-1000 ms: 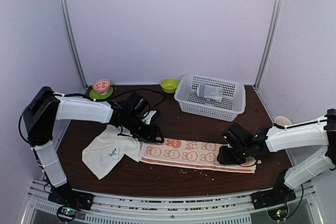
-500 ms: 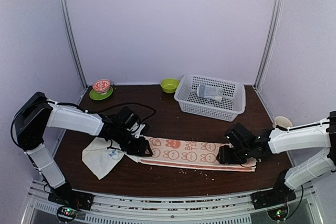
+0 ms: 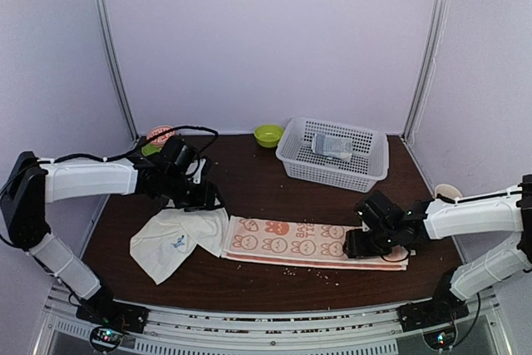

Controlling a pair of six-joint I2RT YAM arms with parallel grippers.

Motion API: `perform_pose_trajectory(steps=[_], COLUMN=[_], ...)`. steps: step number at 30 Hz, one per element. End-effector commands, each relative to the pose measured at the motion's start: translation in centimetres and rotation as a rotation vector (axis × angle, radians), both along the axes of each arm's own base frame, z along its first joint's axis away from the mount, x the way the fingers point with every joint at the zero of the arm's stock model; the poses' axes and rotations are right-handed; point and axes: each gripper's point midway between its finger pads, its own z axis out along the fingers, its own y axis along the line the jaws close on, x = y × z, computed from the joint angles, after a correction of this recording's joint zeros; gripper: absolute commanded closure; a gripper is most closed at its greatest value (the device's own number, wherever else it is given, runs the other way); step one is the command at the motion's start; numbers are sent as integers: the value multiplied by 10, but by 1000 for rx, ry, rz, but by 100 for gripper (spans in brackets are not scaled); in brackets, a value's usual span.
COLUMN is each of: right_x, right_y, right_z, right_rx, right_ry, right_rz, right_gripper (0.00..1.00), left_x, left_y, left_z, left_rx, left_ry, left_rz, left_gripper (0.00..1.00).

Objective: Roll the towels
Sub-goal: Move the towel to the corner of the board.

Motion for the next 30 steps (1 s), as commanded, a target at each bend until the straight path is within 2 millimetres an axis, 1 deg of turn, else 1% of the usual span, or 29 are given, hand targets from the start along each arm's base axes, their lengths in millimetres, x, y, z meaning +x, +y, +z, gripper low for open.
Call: perform_pose_trajectory(steps=[1, 3, 5, 8, 11, 14, 15, 16, 17, 18, 19, 21, 22, 23, 24, 25, 27, 28, 30], right_x=[15, 21, 25, 32, 37, 41, 41, 43, 44, 44, 45, 46, 45, 45, 45, 45, 43, 42, 37], right_y=[6, 14, 21, 35, 48, 60, 63, 66, 68, 69, 70, 70, 69, 67, 65, 63, 57, 55, 47], right_z=[8, 13, 16, 23, 33, 43, 45, 49, 52, 54, 58, 65, 67, 69, 71, 73, 76, 77, 76], right_rx=[-40, -38, -29, -3, 32, 73, 85, 97, 104, 112, 120, 133, 134, 131, 127, 126, 122, 122, 115], right_ry=[-32, -41, -43, -46, -64, -81, -84, -91, -98, -105, -114, -134, -139, -147, -154, -163, -173, -177, -178], right_rz=[40, 61, 77, 98, 112, 116, 121, 121, 122, 122, 124, 122, 122, 118, 116, 116, 104, 98, 81], right_gripper=[34, 34, 35, 35, 35, 34, 34, 34, 34, 34, 34, 33, 34, 33, 33, 33, 33, 33, 33], left_x=[-3, -6, -9, -10, -12, -14, -15, -15, -15, -13, -8, 0, 2, -1, 0, 0, -8, -12, -23], left_y=[24, 35, 52, 90, 125, 162, 172, 181, 187, 188, 182, 162, 148, 126, 108, 88, 52, 36, 8], left_z=[-61, -80, -93, -106, -106, -103, -102, -101, -97, -89, -80, -54, -37, -20, -4, 8, 17, 17, 9], left_rx=[166, 188, 207, 246, 271, 303, 301, 297, 296, 295, 277, 236, 248, 267, 279, 279, 255, 234, 202], left_ry=[121, 162, 193, 231, 244, 249, 254, 254, 247, 227, 207, 154, 108, 64, 18, -8, -7, -1, 30], left_rz=[58, 92, 139, 243, 342, 453, 485, 515, 533, 532, 504, 439, 397, 326, 277, 226, 128, 87, 9], left_gripper=[62, 69, 75, 82, 85, 85, 85, 84, 80, 75, 69, 53, 43, 36, 32, 30, 32, 35, 42])
